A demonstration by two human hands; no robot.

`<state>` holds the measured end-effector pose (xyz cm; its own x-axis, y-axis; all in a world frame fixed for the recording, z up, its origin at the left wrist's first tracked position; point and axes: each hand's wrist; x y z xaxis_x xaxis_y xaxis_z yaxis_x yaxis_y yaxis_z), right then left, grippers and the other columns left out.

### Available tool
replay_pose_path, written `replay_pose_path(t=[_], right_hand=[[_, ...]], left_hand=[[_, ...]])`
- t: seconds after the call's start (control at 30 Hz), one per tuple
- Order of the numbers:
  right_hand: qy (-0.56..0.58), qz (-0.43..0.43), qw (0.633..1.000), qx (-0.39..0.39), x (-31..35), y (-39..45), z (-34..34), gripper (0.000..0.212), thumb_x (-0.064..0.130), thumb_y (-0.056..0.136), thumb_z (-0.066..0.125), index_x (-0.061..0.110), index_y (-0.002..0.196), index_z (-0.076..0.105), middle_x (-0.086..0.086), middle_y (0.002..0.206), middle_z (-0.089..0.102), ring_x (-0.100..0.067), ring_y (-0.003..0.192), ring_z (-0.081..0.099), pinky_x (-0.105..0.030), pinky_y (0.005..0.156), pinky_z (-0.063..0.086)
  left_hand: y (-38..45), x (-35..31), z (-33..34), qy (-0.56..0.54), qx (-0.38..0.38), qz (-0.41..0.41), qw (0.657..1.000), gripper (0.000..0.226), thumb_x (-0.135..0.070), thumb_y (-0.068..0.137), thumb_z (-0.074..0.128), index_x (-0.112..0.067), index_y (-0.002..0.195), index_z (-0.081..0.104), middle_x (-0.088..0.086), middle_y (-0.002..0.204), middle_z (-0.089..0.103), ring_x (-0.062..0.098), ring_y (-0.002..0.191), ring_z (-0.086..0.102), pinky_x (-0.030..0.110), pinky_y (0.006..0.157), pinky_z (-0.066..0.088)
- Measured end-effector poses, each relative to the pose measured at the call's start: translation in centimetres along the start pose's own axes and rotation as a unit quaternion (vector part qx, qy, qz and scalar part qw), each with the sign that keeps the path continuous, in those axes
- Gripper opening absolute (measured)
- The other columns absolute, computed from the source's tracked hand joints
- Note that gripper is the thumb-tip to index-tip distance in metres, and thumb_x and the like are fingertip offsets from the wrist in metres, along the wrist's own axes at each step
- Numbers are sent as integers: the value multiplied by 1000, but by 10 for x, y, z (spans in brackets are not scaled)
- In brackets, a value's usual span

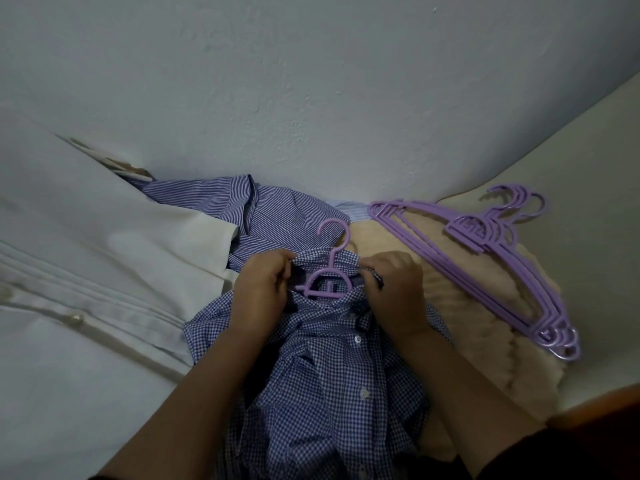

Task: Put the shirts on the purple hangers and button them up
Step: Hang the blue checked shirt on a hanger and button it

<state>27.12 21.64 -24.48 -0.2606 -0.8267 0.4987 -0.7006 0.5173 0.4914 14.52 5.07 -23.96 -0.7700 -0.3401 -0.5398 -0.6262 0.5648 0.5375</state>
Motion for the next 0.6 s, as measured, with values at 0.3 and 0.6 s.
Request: replay_pose_path(t=[0.3, 0.6], right_hand=[[25, -80, 990, 111, -10, 8, -4, 39, 7, 72, 40, 10, 89, 74, -8, 93, 72, -32, 72, 62, -28, 69, 44], [93, 47, 985, 139, -14, 14, -10, 42, -8, 83, 38, 4, 105, 71, -18, 109, 66, -30, 102, 60, -15, 85, 36]], left_hand=[[7, 11, -3, 102, 123, 67, 985, 30, 9, 59, 69, -20, 62, 67, -2, 114, 70, 26, 75, 61, 27, 61, 48], [24, 9, -12, -11, 183, -69, 981, 39, 12, 87, 47, -8, 110, 72, 7, 118, 67, 17, 107, 58, 10, 89, 34]])
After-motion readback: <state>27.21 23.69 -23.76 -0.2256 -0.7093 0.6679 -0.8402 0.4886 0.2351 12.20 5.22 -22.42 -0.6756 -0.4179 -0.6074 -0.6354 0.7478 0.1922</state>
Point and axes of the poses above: each hand's wrist, its own y-axis towards the middle knuckle, its own z-axis out of the palm, x = y × z
